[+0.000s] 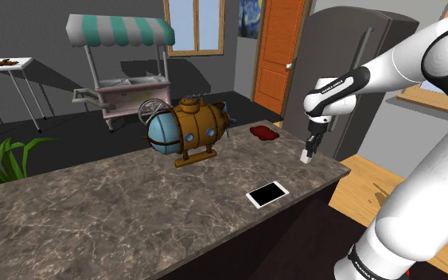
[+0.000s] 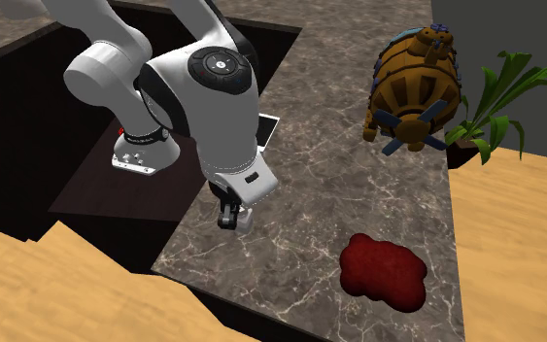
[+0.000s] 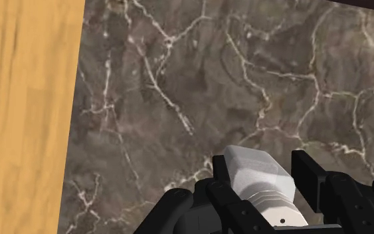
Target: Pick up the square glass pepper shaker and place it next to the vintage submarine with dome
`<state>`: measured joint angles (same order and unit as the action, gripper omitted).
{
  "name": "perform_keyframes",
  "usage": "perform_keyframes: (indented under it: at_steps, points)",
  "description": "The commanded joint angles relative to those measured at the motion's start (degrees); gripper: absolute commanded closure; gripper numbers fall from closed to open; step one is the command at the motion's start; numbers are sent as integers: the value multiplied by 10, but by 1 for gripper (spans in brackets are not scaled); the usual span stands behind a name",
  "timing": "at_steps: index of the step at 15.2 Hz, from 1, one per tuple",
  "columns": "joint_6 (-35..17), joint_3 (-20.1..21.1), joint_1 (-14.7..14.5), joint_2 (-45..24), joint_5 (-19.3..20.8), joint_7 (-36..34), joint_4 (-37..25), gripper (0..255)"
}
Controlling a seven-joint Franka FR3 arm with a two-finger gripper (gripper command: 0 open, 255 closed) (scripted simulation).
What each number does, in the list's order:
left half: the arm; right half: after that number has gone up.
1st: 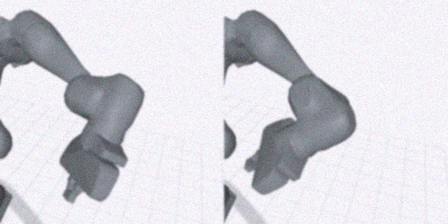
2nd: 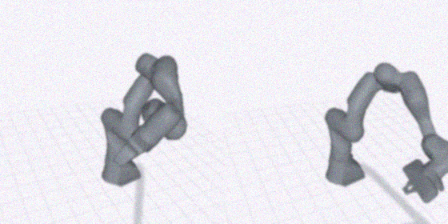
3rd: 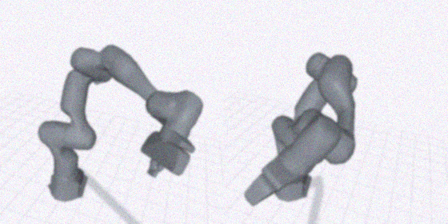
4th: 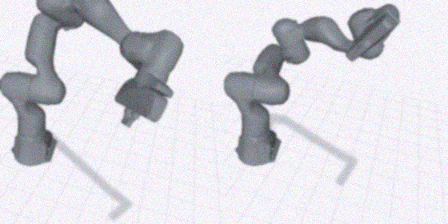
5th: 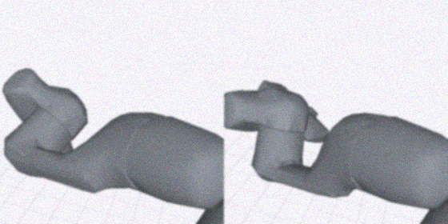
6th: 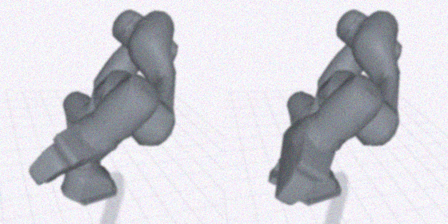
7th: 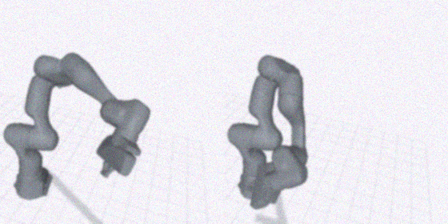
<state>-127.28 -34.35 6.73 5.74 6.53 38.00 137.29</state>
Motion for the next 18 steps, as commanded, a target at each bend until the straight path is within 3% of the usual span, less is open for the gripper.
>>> perform_keyframes:
  at_steps: [1,18]
  points:
    - [0,0,0,0,0,0,0,255]
    - [133,19,3,74,31,-25,-66,255]
